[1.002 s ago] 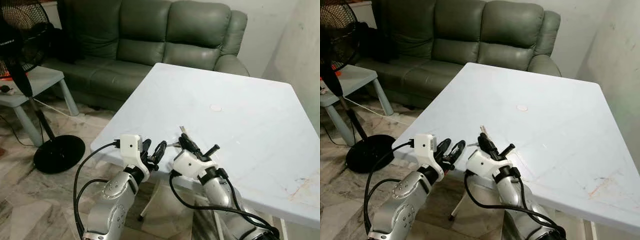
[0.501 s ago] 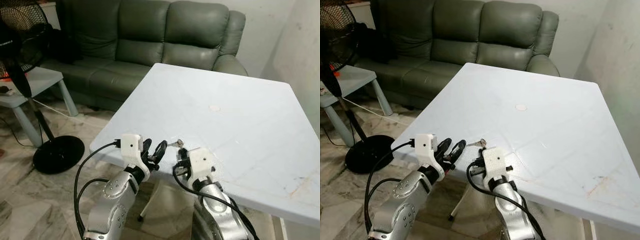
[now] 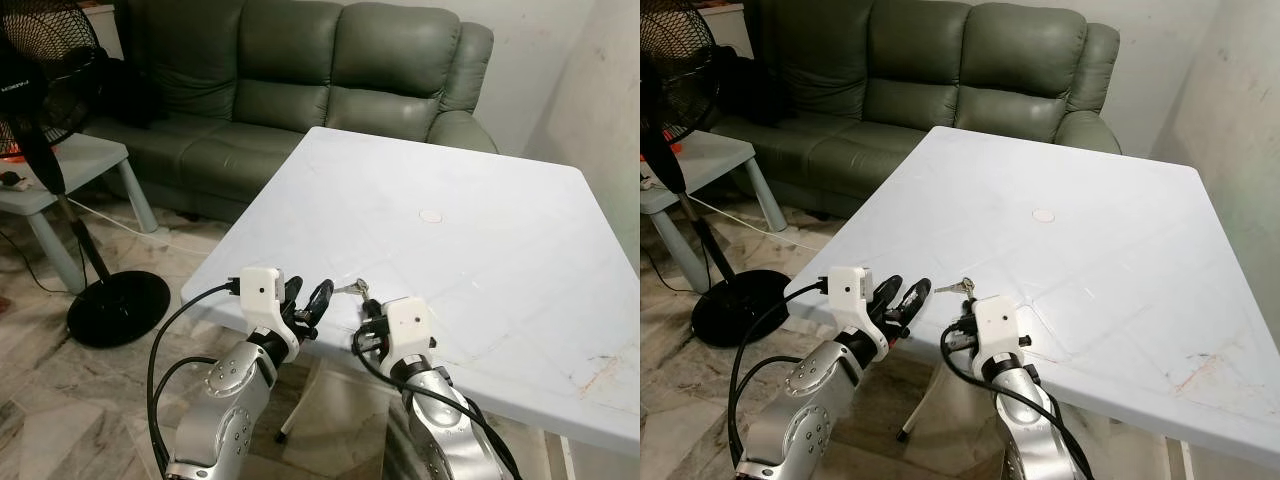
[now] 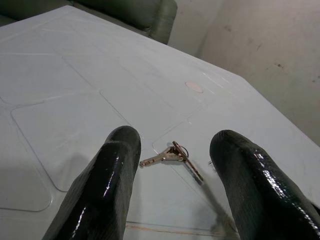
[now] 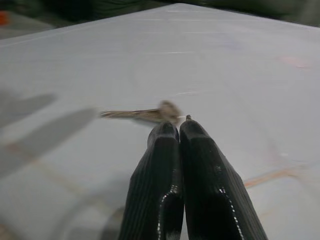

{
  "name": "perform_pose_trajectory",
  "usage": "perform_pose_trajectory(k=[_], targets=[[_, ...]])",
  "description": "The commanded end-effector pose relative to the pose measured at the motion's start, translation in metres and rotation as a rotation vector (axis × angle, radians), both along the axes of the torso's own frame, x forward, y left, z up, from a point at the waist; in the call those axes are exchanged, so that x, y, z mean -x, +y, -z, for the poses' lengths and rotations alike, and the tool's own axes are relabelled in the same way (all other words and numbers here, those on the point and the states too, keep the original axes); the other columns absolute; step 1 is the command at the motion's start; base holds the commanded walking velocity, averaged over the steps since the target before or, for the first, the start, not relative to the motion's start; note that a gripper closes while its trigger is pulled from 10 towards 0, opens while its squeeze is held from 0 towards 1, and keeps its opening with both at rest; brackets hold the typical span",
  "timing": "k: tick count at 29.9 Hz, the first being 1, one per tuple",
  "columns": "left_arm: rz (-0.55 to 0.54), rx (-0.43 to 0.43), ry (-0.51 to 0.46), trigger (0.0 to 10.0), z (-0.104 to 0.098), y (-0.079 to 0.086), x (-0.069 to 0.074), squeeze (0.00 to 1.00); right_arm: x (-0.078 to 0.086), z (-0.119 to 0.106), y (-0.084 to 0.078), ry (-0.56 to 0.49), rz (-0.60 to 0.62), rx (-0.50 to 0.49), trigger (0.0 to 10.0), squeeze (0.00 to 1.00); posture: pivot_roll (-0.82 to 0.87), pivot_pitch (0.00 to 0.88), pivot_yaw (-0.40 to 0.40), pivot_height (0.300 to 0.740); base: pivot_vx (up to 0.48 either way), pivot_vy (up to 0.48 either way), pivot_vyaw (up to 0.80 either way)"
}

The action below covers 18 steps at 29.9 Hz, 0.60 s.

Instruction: Hang keys on a hook

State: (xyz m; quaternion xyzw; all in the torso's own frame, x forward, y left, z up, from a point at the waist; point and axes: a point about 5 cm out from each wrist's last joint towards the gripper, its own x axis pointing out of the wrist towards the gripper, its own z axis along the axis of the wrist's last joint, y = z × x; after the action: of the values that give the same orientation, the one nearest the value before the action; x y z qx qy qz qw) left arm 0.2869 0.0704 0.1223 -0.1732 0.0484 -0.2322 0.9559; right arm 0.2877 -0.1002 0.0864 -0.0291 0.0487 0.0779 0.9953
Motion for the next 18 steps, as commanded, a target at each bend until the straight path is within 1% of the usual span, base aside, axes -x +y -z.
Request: perform_pose_trajectory(k=[1, 3, 6, 7, 9, 11, 12, 14, 15, 17, 18], targets=[[0.009, 0.046, 0.004, 10.0, -0.003, -0.012, 0.001, 0.0, -0.006, -0.004, -0.006, -0.006, 0.077, 0.029, 10.0, 0.0, -0.01, 0.017, -0.031, 0.74, 0.0, 0.0, 0.0], [0.008, 0.047, 0.003, 10.0, -0.003, -0.012, 0.001, 0.0, -0.008, -0.003, -0.008, 0.012, 0.118, 0.053, 10.0, 0.0, -0.01, 0.017, -0.033, 0.74, 0.0, 0.0, 0.0], [0.006, 0.048, 0.002, 10.0, -0.003, -0.012, 0.001, 0.0, -0.01, -0.001, -0.011, 0.029, 0.133, 0.052, 10.0, 0.0, -0.01, 0.016, -0.034, 0.74, 0.0, 0.0, 0.0], [0.005, 0.049, 0.003, 10.0, -0.003, -0.012, 0.002, 0.0, -0.01, 0.0, -0.015, 0.031, 0.155, 0.074, 10.0, 0.0, -0.01, 0.017, -0.032, 0.74, 0.0, 0.0, 0.0], [0.005, 0.049, 0.003, 10.0, -0.003, -0.012, 0.002, 0.0, -0.01, 0.002, -0.018, 0.045, 0.162, 0.06, 10.0, 0.0, -0.01, 0.017, -0.034, 0.74, 0.0, 0.0, 0.0], [0.005, 0.049, 0.004, 10.0, -0.003, -0.012, 0.002, 0.0, -0.01, 0.006, -0.026, 0.056, 0.187, 0.071, 10.0, 0.0, -0.01, 0.017, -0.034, 0.74, 0.0, 0.0, 0.0], [0.005, 0.049, 0.004, 10.0, -0.003, -0.012, 0.002, 0.0, -0.01, 0.006, -0.026, 0.056, 0.187, 0.071, 10.0, 0.0, -0.01, 0.017, -0.034, 0.74, 0.0, 0.0, 0.0], [0.006, 0.052, 0.005, 10.0, -0.003, -0.012, 0.002, 0.0, -0.008, 0.01, -0.035, 0.066, 0.181, 0.07, 10.0, 0.0, -0.01, 0.016, -0.032, 0.74, 0.0, 0.0, 0.0], [0.006, 0.052, 0.005, 10.0, -0.003, -0.012, 0.002, 0.0, -0.008, 0.01, -0.035, 0.066, 0.181, 0.07, 10.0, 0.0, -0.01, 0.016, -0.032, 0.74, 0.0, 0.0, 0.0], [0.01, 0.054, 0.005, 10.0, -0.003, -0.013, 0.002, 0.0, -0.007, 0.013, -0.042, 0.079, 0.181, 0.071, 10.0, 0.0, -0.02, 0.013, -0.031, 0.74, 0.0, 0.0, 0.0], [0.01, 0.055, 0.005, 10.0, -0.003, -0.013, 0.002, 0.0, -0.007, 0.013, -0.043, 0.076, 0.176, 0.067, 10.0, 0.0, -0.02, 0.011, -0.03, 0.74, 0.0, 0.0, 0.0]])
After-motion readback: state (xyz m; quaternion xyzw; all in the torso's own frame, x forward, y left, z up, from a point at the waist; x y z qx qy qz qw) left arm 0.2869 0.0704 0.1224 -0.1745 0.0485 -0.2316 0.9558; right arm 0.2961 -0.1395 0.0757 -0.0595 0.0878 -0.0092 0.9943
